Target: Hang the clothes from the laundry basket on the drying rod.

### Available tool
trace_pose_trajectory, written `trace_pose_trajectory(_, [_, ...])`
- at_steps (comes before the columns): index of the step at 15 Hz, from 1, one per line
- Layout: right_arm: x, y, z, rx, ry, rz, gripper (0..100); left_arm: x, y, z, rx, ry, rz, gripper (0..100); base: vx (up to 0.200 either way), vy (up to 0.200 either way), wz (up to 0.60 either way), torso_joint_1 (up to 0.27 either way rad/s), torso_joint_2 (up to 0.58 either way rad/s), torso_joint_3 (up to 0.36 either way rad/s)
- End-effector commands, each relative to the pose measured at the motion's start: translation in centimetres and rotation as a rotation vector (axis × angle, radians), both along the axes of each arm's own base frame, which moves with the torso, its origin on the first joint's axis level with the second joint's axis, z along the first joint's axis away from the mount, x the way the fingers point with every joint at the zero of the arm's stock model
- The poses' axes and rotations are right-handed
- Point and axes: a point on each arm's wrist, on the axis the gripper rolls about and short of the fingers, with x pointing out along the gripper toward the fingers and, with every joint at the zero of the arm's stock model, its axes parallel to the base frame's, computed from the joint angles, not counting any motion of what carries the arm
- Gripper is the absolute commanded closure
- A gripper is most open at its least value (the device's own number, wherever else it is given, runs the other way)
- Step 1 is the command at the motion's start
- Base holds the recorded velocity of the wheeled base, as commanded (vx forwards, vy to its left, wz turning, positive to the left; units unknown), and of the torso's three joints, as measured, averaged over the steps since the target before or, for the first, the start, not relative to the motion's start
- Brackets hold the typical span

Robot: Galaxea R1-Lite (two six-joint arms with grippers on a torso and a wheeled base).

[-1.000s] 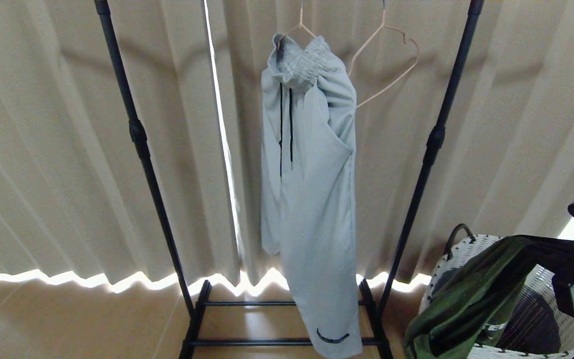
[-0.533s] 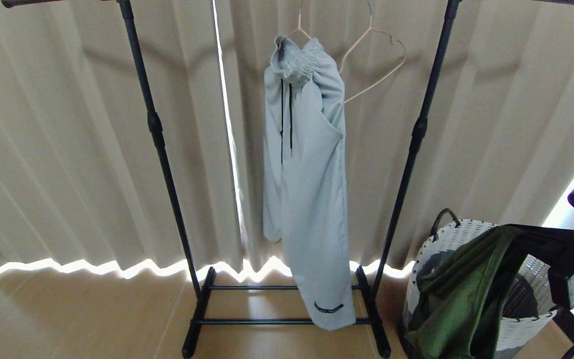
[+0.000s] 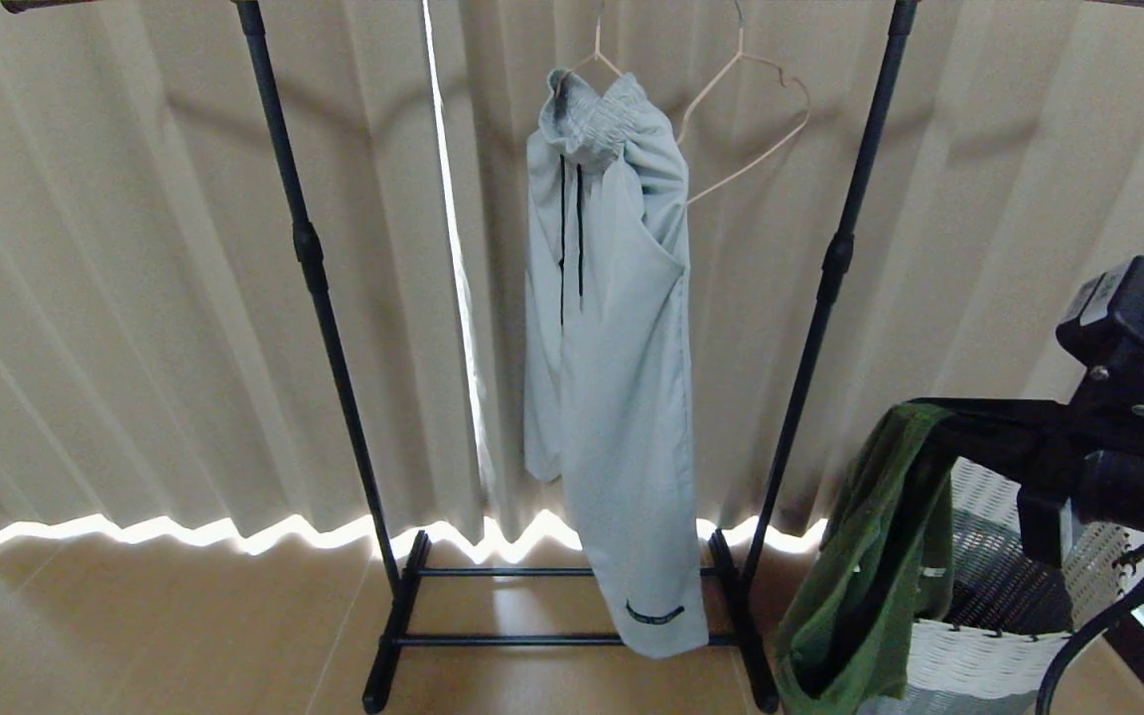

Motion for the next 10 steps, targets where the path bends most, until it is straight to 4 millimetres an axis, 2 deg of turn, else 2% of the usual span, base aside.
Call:
trace_pose_trajectory(1, [1.0, 1.4, 0.8, 0.005, -0.01, 0.043, 100, 0.5, -0.2, 3.3, 0.009, 0.018, -0.078, 0, 0.0, 0.0, 0.0, 0.0, 0.0, 0.0])
trace_pose_trajectory(3, [1.4, 2.2, 1.7, 0.017, -0.032, 0.067, 100, 1.8, -0.2, 5.2, 0.013, 0.063, -0.113, 0, 0.0, 0.0, 0.0, 0.0, 0.0, 0.0])
trace_pose_trajectory(4, [1.6, 3.1, 2.5, 0.028, -0.052, 0.095, 100, 2.9, -0.3, 6.0, 0.016, 0.07, -0.185, 0, 0.0, 0.0, 0.0, 0.0, 0.0, 0.0])
trace_pose_trajectory(8, [2.7, 5.5, 3.5, 0.039, -0.069, 0.158, 100, 4.5, -0.6, 6.2, 0.014, 0.144, -0.348, 0, 0.0, 0.0, 0.0, 0.0, 0.0, 0.0])
trace_pose_trajectory(10, [3.3, 7.0, 3.9, 0.047, -0.075, 0.193, 100, 6.8, -0.9, 6.9, 0.014, 0.229, -0.366, 0, 0.0, 0.0, 0.0, 0.0, 0.0, 0.0])
